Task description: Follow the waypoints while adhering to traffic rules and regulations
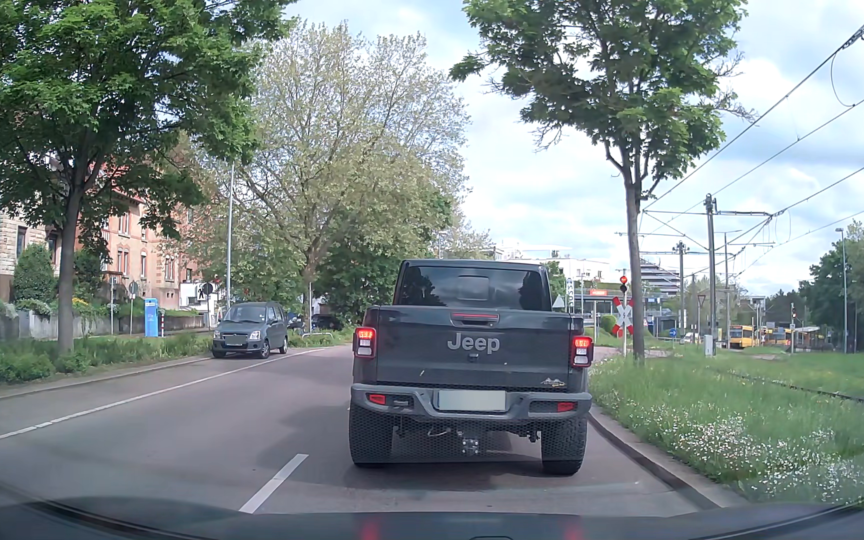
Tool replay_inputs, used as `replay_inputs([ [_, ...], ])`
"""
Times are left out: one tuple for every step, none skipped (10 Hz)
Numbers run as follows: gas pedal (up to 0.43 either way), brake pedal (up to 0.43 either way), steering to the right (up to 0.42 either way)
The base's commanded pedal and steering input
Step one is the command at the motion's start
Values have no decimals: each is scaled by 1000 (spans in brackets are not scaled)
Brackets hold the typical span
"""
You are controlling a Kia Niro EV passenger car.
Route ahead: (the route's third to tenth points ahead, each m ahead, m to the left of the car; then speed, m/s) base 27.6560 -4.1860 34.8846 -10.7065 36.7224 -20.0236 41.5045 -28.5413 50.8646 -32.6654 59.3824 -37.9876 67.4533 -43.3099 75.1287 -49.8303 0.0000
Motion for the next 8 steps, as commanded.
replay_inputs([
  [0, 280, -15],
  [0, 280, -15],
  [0, 280, -10],
  [0, 280, -8],
  [0, 280, -8],
  [0, 280, -8],
  [0, 37, -8],
  [0, 0, -8],
])
